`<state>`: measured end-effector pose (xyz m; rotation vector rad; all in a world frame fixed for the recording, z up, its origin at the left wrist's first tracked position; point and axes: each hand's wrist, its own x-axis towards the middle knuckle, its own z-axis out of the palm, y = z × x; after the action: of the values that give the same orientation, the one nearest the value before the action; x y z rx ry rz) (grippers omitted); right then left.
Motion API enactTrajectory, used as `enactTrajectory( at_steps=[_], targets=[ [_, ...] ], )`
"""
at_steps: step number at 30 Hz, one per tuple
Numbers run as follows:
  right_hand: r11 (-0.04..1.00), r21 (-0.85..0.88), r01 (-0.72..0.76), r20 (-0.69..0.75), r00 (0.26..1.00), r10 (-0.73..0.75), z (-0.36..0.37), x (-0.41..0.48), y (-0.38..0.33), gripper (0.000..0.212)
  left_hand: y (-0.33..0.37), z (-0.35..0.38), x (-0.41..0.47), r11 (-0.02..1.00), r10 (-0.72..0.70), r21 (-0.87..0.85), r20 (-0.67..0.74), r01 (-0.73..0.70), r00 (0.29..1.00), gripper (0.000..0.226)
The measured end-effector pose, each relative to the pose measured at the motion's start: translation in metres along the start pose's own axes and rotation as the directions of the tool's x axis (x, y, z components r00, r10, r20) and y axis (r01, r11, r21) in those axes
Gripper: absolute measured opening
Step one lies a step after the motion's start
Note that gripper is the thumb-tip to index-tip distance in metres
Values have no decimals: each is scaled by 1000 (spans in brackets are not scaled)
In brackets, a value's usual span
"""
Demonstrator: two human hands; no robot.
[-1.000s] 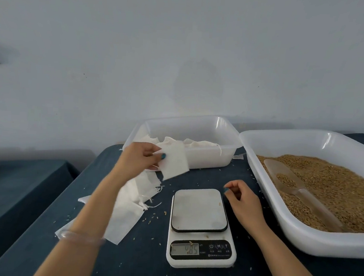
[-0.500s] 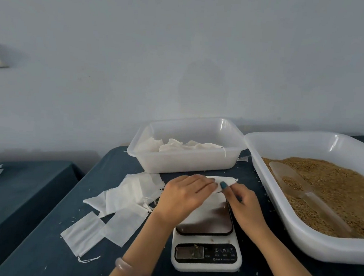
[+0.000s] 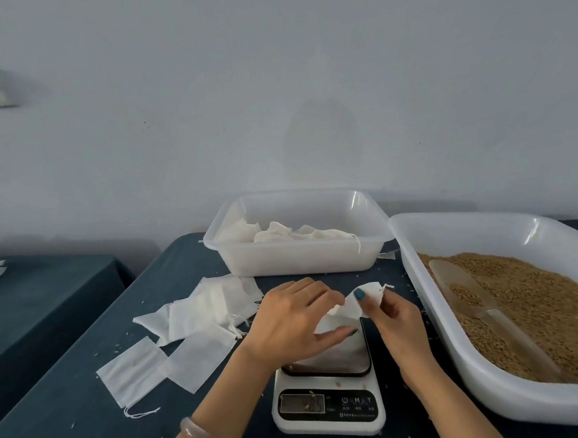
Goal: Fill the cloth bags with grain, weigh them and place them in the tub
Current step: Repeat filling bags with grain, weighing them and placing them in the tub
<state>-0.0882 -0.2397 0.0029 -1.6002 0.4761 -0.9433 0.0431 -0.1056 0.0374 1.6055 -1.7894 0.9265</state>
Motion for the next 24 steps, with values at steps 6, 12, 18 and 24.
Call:
enactTrajectory(
  at_steps=[6, 12, 18, 24],
  targets=[
    [990, -56, 127, 51, 991, -124, 5, -3, -2, 44, 3, -1, -1, 996, -77, -50, 26, 78, 997, 28],
    [981, -121, 149, 38, 989, -145, 5, -5, -3, 47, 3, -3, -1, 995, -79, -58, 39, 82, 996, 24],
    [980, -166, 108, 76, 992, -97, 9, -4, -2, 25, 4, -2, 0, 994, -99, -42, 36, 101, 994, 25],
    [978, -120, 168, 114, 981, -155, 7, -7, -6, 43, 7, -3, 1, 995, -99, -18, 10, 100, 995, 18]
  ],
)
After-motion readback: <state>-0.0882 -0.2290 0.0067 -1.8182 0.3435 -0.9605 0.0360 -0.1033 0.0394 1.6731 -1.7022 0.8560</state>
